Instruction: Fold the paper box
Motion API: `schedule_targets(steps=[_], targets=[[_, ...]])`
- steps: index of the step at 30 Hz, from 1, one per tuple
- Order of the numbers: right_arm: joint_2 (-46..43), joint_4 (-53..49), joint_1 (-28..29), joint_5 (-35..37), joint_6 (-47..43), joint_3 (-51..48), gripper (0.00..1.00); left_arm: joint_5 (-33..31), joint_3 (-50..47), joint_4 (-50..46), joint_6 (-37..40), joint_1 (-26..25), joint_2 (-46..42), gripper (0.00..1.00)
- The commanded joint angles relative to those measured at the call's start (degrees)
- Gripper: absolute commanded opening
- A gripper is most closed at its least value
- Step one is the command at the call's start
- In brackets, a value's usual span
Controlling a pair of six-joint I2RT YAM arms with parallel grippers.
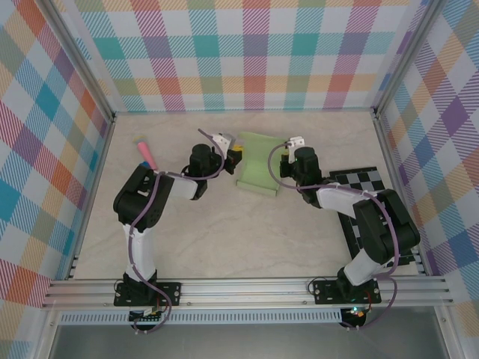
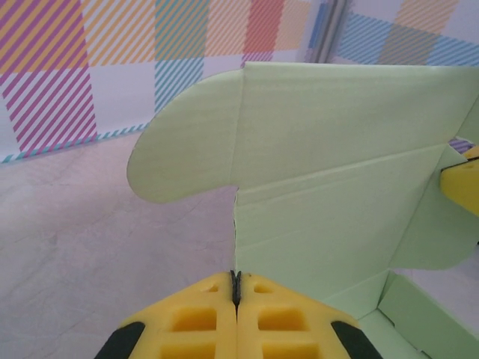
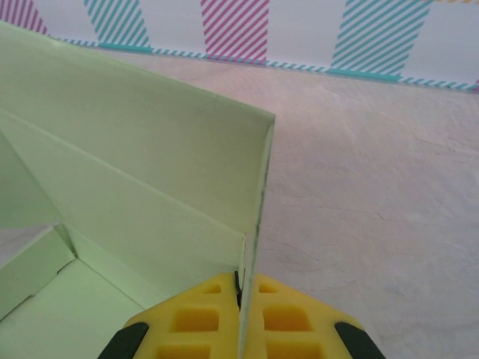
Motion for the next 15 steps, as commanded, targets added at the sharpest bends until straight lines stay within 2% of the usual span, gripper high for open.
schedule_targets(steps=[1,6,15], targets=[[0.66,-3.11,2.53,-0.08,2.67,2.88,0.00,-2.89,-1.89,2.32,-4.44,-4.07,-2.44,0.01],[2.08,-4.27,3.95,1.81,5.26,4.20,0.00,-9.52,-3.32,1.91,-6.58,-6.42,-3.94,0.01],[3.59,-4.59,8.09,9.79,10.92,3.92,0.00,-13.20,-6.84,4.86,-9.20,-9.71,-4.00,0.00]])
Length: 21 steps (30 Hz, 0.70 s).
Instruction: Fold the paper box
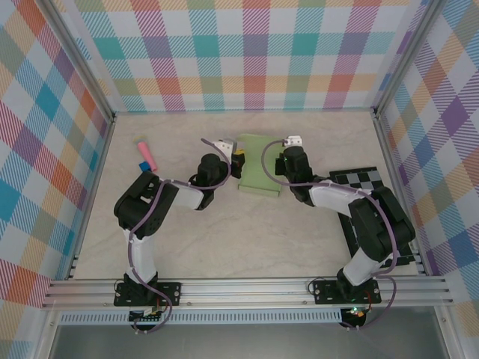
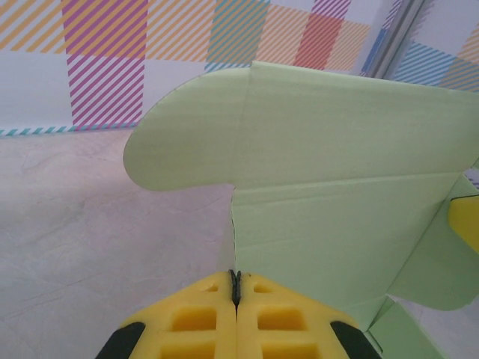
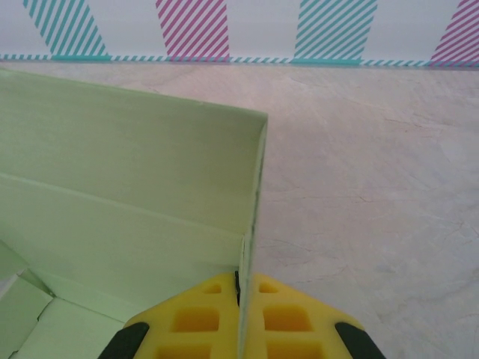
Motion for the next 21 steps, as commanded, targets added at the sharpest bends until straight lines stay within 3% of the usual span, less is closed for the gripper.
schedule_targets(steps=[1,12,21], targets=[[1.92,-0.61,4.21,-0.22,3.88,0.26,0.00,3.49,-2.57,3.54,-3.10,-3.76,-0.72,0.00],[1.78,2.07,7.14,7.07,8.95,-4.20,0.00,3.40,-8.42,8.05,-7.04,-4.20,-1.10,0.01],[4.86,1.34,7.13,7.88,10.40,0.91,0.00,5.01,-6.33,7.56,-6.76,-5.39,0.31,0.01]])
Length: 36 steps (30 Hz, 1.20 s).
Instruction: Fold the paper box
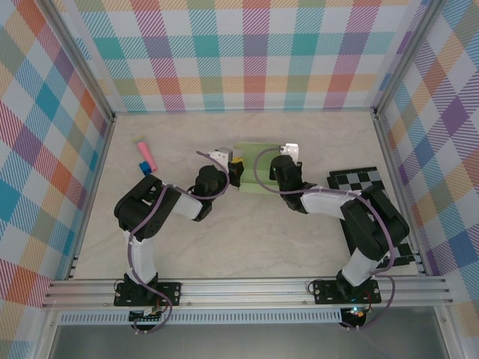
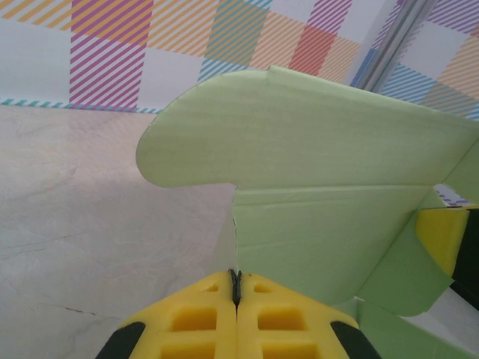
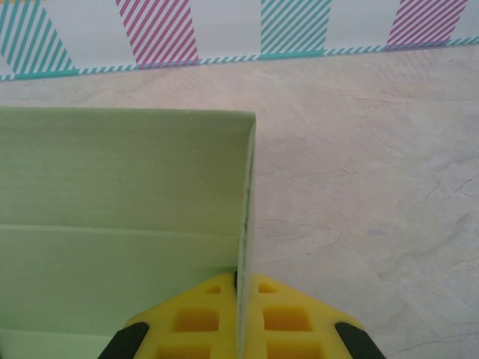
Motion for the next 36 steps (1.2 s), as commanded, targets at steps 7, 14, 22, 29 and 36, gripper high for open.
schedule_targets(steps=[7,14,22,29,36], targets=[[2.97,-9.66,1.67,-4.77,9.75,7.95,0.00,6.37,1.79,-2.50,-0.89,-4.13,0.68,0.02],[2.58,-9.32,1.67,-5.33,11.23,3.40,0.00,6.58,2.42,-4.97,-0.52,-4.16,0.49,0.06],[-0.39,-5.17,1.76,-6.16,5.18,-0.86,0.00,8.32,0.36,-5.22,1.15,-4.23,-0.63,0.15],[1.22,-4.70,0.95,-5.46,2.99,0.21,0.00,17.07,2.45,-6.90,2.77,-3.26,-0.93,0.30],[2.53,-4.37,-1.52,-6.14,2.15,0.89,0.00,30.65,3.80,-8.00,2.29,0.21,-2.51,0.42]])
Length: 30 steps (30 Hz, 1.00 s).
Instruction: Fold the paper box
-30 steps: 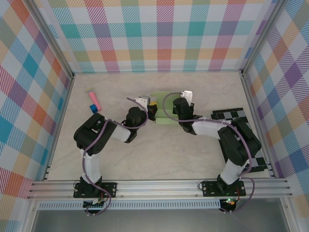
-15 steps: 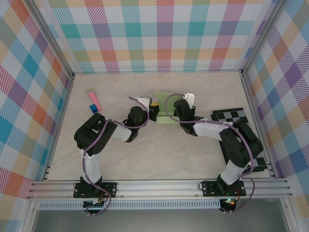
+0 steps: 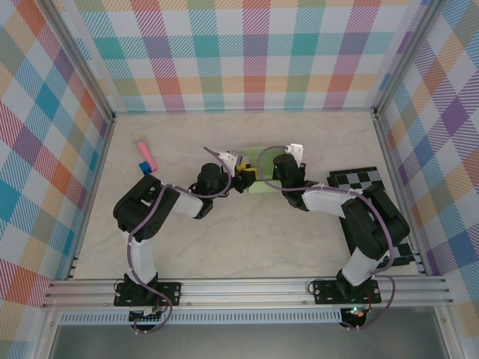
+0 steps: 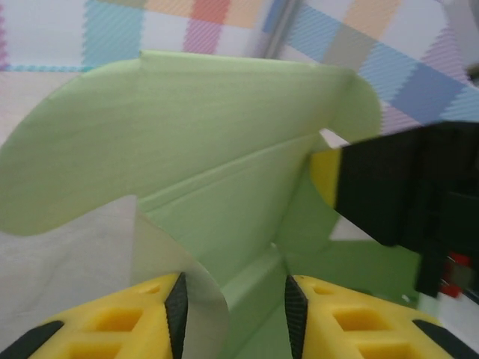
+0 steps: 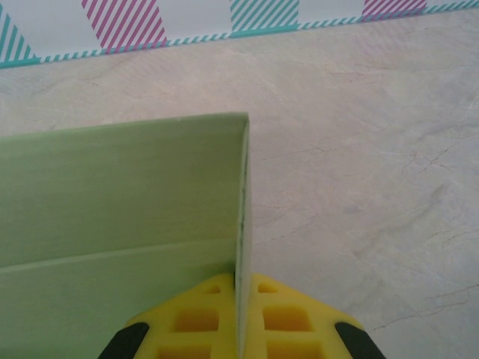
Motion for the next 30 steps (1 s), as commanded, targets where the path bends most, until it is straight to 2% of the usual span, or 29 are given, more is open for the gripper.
schedule_targets(steps=[1,4,10,12,15,17,21,26,27,29,30], targets=[[2.76,-0.33,0.02,-6.46,-1.06,0.83,0.00,14.68,1.89,-2.49,0.99,0.19,-1.92,0.45],[3.28,-0.55,-0.51,-6.92,-2.01,1.66,0.00,18.55,1.83,-3.08,0.85,1.97,-1.99,0.46],[3.52,0.42,-1.30,-8.14,-3.61,1.97,0.00,21.58,-0.66,-4.75,1.76,7.07,-6.08,0.48],[3.67,0.66,-1.43,-8.47,-4.05,1.96,0.00,24.57,-0.50,-7.07,2.42,8.12,-7.96,0.53],[3.91,0.93,-1.70,-8.64,-4.18,2.04,0.00,28.53,0.11,-13.27,5.37,8.27,-11.22,0.53],[4.09,1.26,-1.94,-8.75,-4.23,2.04,0.00,26.04,-2.87,-11.16,4.31,8.33,-13.95,0.56],[4.35,2.03,-2.21,-8.95,-5.14,2.06,0.00,25.85,-4.63,-14.65,5.70,9.16,-18.43,0.56],[4.52,3.03,-2.74,-10.37,-6.03,2.04,0.00,18.34,-7.45,-16.08,6.76,13.03,-25.52,0.56],[4.66,3.36,-2.83,-10.92,-6.31,2.04,0.00,17.77,-7.61,-16.97,7.25,14.03,-26.62,0.62],[4.58,4.14,-3.14,-12.21,-7.15,1.96,0.00,15.80,-7.54,-19.07,8.24,15.88,-28.62,1.00],[4.52,4.97,-3.39,-13.05,-7.56,1.75,0.00,13.28,-7.25,-20.72,8.66,16.23,-29.31,1.00]])
